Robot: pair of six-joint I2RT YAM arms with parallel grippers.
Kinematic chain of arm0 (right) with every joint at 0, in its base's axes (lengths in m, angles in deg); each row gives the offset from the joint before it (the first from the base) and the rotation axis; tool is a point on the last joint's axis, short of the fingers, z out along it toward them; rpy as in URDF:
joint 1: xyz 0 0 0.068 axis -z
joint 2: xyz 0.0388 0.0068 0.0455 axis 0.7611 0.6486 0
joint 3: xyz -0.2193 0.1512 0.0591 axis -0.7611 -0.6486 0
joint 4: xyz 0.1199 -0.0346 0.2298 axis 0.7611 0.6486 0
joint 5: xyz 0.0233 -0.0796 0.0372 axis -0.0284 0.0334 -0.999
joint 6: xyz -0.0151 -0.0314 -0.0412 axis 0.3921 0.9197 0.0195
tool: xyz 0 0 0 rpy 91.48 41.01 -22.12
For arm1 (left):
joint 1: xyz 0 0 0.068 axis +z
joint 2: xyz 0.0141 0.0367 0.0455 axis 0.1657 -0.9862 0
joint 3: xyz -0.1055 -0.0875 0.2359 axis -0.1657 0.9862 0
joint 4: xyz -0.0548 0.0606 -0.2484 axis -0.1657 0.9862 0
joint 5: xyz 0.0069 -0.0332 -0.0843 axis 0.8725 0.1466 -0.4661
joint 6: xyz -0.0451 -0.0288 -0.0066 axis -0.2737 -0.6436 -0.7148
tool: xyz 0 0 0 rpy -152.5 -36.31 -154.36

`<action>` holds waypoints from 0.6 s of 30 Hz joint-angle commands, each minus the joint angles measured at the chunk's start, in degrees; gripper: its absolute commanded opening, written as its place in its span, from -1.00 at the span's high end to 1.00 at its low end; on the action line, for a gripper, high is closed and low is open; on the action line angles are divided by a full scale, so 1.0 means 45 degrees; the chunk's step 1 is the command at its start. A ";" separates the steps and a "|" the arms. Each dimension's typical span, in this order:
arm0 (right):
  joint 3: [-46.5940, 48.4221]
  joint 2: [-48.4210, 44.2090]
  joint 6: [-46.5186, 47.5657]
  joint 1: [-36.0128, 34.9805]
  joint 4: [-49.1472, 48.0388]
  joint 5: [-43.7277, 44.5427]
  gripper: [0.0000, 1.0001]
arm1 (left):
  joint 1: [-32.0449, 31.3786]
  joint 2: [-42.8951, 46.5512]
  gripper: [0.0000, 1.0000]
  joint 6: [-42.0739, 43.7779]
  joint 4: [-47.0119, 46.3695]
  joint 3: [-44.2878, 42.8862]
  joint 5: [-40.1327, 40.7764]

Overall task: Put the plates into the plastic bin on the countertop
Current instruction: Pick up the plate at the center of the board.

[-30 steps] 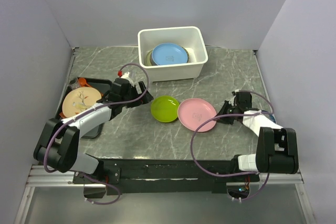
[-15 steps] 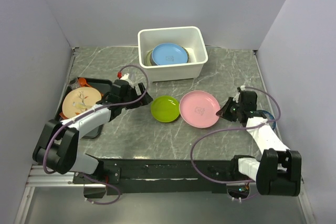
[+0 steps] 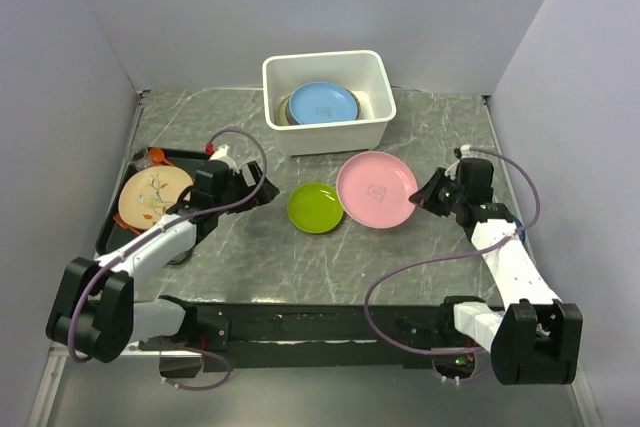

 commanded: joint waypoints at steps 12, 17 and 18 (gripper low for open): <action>0.5038 0.3311 -0.0830 -0.3198 -0.0722 0.0433 1.00 | 0.0920 0.1852 -0.99 -0.0243 0.0435 0.1038 0.0150; 0.6661 0.4798 -0.0869 -0.3706 -0.0781 0.0237 1.00 | 0.1018 0.2301 -0.99 -0.0379 0.0942 0.1292 0.0326; 0.7225 0.5264 -0.0869 -0.3823 -0.0762 0.0198 1.00 | 0.1018 0.2340 -0.99 -0.0399 0.0942 0.1331 0.0346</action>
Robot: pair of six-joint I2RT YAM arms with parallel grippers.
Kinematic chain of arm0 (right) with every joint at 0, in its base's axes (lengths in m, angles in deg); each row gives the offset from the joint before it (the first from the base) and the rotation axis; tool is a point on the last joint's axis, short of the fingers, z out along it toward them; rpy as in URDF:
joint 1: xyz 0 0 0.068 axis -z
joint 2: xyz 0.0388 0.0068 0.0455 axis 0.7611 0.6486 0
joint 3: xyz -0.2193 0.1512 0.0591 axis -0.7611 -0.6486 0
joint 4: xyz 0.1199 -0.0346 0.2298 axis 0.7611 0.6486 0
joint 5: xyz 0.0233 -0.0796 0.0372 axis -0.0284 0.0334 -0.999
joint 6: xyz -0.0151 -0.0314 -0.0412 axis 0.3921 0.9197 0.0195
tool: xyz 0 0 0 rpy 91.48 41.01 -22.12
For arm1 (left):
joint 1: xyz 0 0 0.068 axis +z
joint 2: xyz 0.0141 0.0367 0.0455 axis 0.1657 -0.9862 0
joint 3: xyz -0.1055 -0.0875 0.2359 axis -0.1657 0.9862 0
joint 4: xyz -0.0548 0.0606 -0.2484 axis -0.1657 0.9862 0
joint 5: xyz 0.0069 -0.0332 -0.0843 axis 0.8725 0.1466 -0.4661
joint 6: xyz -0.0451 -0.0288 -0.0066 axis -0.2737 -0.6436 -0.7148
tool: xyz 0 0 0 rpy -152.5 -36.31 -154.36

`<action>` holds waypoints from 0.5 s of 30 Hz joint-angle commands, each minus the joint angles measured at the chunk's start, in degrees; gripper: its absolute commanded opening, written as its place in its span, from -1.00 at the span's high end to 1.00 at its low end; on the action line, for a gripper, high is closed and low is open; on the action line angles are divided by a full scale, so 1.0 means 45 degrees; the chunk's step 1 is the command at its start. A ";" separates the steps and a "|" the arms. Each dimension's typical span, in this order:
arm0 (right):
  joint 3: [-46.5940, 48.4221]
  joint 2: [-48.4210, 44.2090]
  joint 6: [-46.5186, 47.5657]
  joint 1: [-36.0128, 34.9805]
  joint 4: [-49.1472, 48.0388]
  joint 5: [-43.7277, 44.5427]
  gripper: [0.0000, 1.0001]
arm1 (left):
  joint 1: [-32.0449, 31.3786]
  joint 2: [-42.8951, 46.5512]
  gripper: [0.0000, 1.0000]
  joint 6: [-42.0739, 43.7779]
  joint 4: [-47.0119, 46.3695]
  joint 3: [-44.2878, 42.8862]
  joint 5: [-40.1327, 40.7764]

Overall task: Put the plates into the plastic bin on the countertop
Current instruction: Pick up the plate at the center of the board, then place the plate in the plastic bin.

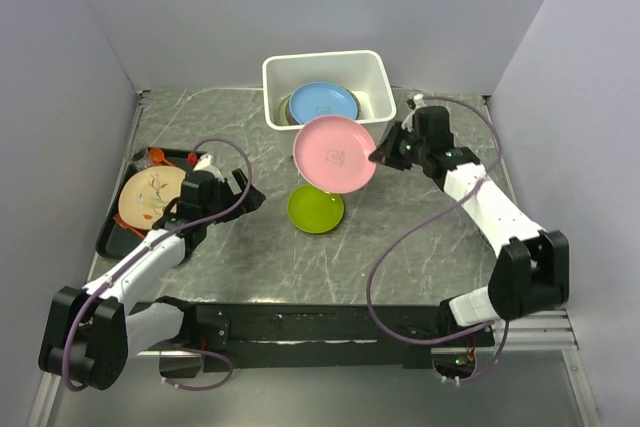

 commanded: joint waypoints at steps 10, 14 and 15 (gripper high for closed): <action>0.5148 0.3401 0.0172 -0.0678 0.0102 -0.0006 1.00 | 0.0115 0.0291 -0.99 -0.0536 0.0059 0.0356 0.0190; 0.6571 0.4104 0.0367 -0.0678 0.0511 0.0248 1.00 | 0.0134 -0.0274 -0.99 -0.0459 -0.0117 0.0201 0.0093; 0.6769 0.4357 0.0387 -0.0698 0.0551 0.0287 1.00 | 0.0134 -0.0334 -0.99 -0.0439 -0.0137 0.0161 0.0054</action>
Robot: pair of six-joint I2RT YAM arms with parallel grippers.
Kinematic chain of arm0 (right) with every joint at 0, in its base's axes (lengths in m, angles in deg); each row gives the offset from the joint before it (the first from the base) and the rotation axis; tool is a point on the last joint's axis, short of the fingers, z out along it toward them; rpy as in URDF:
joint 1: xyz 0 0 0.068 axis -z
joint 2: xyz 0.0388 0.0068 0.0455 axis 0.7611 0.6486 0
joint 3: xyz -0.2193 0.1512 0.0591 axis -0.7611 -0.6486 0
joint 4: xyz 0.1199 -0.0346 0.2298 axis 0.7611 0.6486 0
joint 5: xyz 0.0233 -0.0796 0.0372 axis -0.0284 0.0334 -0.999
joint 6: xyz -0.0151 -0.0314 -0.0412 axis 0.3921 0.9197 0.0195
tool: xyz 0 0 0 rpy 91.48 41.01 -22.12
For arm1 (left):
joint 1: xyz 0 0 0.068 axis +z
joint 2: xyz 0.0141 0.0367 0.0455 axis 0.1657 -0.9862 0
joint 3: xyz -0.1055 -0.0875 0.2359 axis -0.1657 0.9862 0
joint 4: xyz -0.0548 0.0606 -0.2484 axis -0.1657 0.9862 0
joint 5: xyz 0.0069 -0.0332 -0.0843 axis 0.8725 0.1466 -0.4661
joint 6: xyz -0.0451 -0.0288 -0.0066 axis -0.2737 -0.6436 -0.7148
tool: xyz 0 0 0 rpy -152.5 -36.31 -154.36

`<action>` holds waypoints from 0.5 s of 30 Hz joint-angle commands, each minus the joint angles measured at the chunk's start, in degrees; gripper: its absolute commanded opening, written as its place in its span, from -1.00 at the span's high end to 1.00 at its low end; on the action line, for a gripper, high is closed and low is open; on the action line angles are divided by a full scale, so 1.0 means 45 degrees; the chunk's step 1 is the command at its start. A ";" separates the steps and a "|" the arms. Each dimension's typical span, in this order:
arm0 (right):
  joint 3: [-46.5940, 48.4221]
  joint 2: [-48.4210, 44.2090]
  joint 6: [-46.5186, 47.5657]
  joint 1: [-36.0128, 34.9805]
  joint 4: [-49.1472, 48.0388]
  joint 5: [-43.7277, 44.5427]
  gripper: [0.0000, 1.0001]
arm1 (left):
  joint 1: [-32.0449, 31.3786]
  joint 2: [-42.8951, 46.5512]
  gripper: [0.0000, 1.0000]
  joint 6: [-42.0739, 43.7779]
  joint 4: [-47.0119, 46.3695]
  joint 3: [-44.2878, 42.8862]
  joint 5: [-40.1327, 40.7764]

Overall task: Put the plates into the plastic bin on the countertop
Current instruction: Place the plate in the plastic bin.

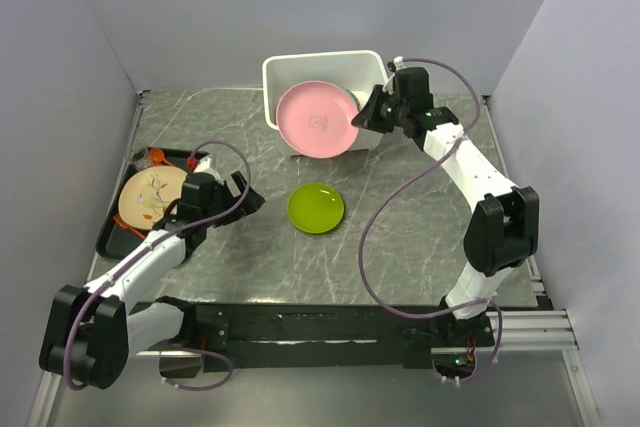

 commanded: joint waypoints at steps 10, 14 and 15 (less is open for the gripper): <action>0.5221 0.2479 0.0554 -0.0037 0.1347 0.0644 1.00 | 0.0071 -0.0911 -0.99 0.0023 -0.0454 -0.0297 -0.0205; 0.6220 0.3376 0.0555 0.0002 0.1545 0.0800 1.00 | 0.0071 -0.0969 -0.99 -0.0016 -0.0805 -0.0238 -0.0360; 0.6397 0.3514 0.0535 0.0021 0.1545 0.0820 1.00 | 0.0071 -0.0989 -0.99 -0.0016 -0.0825 -0.0180 -0.0381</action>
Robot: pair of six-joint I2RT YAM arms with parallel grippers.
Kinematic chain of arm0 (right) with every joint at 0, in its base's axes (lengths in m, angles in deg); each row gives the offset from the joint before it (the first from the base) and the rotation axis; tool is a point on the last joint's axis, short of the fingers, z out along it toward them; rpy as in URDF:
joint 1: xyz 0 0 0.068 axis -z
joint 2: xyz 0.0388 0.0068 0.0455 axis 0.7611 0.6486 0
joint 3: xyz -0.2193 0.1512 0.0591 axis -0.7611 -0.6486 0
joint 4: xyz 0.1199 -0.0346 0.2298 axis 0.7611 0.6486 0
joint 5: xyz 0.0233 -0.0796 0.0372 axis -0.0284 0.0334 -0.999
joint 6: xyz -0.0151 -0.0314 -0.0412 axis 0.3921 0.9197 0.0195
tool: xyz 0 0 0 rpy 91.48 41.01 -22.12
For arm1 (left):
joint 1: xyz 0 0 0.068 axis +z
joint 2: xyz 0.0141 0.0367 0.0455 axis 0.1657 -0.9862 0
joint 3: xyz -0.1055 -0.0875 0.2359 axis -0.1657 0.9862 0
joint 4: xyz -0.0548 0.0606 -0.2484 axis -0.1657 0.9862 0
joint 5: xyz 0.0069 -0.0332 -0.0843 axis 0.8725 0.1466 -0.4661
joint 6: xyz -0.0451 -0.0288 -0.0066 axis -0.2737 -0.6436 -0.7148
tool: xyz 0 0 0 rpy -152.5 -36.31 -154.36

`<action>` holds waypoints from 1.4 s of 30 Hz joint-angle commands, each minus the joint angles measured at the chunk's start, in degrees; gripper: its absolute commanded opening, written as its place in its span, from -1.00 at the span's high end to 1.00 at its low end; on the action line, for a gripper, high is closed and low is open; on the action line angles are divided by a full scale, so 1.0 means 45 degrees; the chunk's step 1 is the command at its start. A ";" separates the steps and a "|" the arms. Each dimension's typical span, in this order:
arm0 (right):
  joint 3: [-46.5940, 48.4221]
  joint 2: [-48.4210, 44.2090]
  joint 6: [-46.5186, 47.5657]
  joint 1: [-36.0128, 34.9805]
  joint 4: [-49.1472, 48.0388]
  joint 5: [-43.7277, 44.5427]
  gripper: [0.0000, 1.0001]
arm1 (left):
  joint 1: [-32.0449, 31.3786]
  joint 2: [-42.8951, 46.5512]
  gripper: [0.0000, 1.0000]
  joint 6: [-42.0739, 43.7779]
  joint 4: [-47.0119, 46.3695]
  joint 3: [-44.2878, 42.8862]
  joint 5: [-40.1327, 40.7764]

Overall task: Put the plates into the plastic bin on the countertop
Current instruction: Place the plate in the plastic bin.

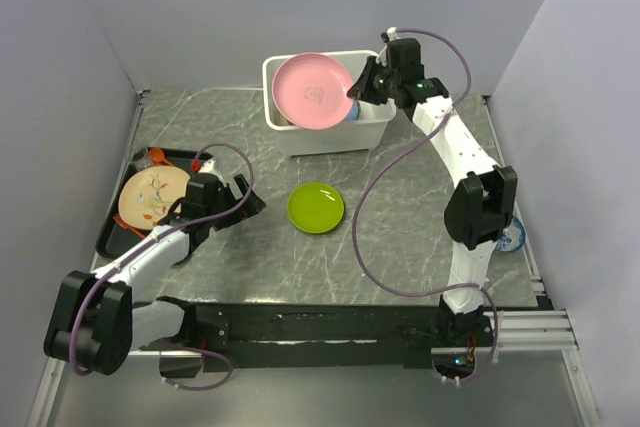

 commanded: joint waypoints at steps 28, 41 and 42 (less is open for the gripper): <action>0.3170 0.2804 -0.0674 0.0647 -0.1448 0.0955 1.00 | 0.0062 -0.0144 -0.99 0.0190 -0.0722 -0.0101 -0.0269; 0.3208 0.3488 -0.0830 0.0647 -0.2289 0.1561 1.00 | 0.0062 -0.0086 -0.99 0.0072 -0.0859 0.0055 -0.0425; 0.3189 0.3546 -0.0830 0.0647 -0.2309 0.1619 1.00 | 0.0062 -0.0086 -0.99 0.0092 -0.0859 0.0055 -0.0406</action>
